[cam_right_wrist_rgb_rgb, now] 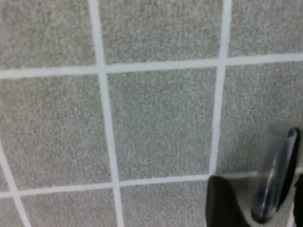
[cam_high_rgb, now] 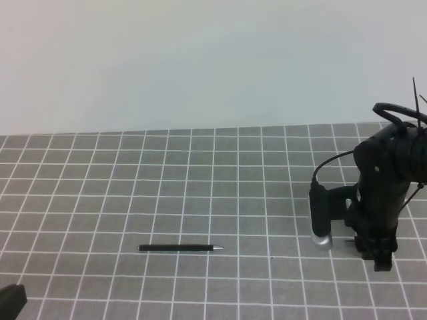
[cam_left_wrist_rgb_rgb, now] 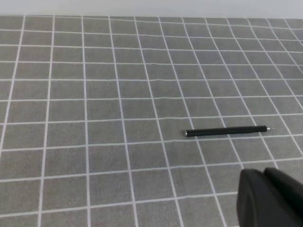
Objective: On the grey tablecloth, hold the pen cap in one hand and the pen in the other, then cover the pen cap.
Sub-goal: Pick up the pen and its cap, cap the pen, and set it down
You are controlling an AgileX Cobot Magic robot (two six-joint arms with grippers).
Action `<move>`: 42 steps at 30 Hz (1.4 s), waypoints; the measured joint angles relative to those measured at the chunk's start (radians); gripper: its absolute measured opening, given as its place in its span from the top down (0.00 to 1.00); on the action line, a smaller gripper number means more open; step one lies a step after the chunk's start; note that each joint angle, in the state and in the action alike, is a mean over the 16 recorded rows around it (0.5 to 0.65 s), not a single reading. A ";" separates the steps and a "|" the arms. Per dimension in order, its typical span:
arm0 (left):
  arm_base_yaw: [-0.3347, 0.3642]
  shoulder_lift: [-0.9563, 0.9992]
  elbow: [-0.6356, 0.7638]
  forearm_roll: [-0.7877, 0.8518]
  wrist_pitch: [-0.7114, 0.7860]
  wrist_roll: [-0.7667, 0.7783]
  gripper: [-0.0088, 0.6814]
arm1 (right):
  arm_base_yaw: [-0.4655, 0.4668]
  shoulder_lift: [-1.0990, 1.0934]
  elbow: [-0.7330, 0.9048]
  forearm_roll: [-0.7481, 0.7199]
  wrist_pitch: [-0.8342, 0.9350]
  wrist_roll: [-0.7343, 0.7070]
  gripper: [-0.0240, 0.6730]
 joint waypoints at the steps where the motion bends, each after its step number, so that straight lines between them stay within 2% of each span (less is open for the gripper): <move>1: 0.000 0.000 0.000 0.000 0.000 0.000 0.99 | 0.000 0.003 -0.001 0.000 -0.002 0.000 0.51; 9: 0.000 0.000 0.000 -0.001 -0.003 0.000 0.99 | 0.000 0.015 -0.005 -0.003 -0.008 -0.007 0.56; 24: 0.000 0.000 0.000 -0.001 -0.005 0.000 0.99 | 0.000 0.019 -0.008 -0.015 0.023 -0.016 0.82; 35: 0.000 0.002 -0.010 -0.008 0.012 0.051 0.99 | 0.000 -0.018 -0.072 -0.021 0.151 0.007 0.84; 42: 0.000 0.061 -0.132 -0.027 0.151 0.157 0.99 | 0.000 -0.069 -0.141 0.025 0.242 0.018 0.84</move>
